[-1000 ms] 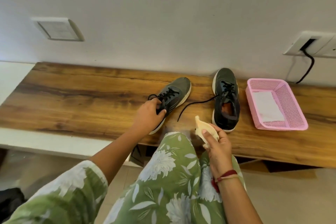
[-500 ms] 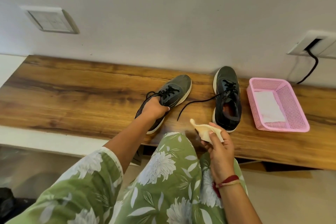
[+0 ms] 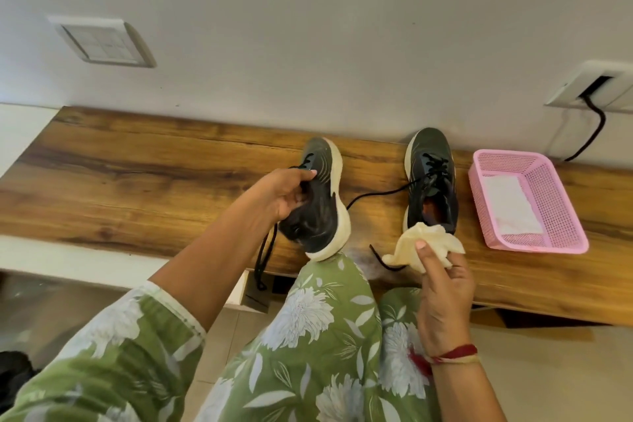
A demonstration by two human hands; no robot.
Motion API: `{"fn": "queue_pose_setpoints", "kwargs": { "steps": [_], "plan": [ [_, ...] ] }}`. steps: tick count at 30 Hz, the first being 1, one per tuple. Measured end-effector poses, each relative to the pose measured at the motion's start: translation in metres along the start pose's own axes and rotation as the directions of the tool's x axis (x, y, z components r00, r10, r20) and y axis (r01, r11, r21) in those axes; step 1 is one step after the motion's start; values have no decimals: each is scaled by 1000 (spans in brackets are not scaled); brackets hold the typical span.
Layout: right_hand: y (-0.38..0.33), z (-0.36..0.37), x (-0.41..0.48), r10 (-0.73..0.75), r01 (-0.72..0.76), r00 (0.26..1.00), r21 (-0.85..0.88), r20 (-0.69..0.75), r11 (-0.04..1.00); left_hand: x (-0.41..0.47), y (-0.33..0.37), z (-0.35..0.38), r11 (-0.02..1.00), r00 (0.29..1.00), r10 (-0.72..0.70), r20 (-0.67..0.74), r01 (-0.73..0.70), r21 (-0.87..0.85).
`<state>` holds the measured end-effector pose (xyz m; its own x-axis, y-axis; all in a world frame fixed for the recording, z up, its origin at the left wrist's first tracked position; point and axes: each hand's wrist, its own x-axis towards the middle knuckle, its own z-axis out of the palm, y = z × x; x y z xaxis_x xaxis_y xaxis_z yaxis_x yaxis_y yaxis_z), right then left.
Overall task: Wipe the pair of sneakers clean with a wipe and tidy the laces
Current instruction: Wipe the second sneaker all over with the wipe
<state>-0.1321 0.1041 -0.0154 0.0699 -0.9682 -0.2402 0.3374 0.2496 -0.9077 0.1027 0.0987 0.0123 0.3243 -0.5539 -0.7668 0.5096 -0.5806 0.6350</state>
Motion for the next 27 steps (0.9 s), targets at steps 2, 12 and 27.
{"fn": "queue_pose_setpoints", "kwargs": {
  "steps": [2,12,27],
  "plan": [
    [-16,3,-4,-38,38,999,-19,17,999,-14,7,4,1000,998,-21,64,20,8],
    [-49,29,-40,-113,120,991,-97,79,988,-82,-4,32,1000,963,-19,270,21,-5],
    [-26,38,-55,-97,94,986,-29,-139,995,-92,-39,23,702,731,534,425,-664,260]
  ]
}}
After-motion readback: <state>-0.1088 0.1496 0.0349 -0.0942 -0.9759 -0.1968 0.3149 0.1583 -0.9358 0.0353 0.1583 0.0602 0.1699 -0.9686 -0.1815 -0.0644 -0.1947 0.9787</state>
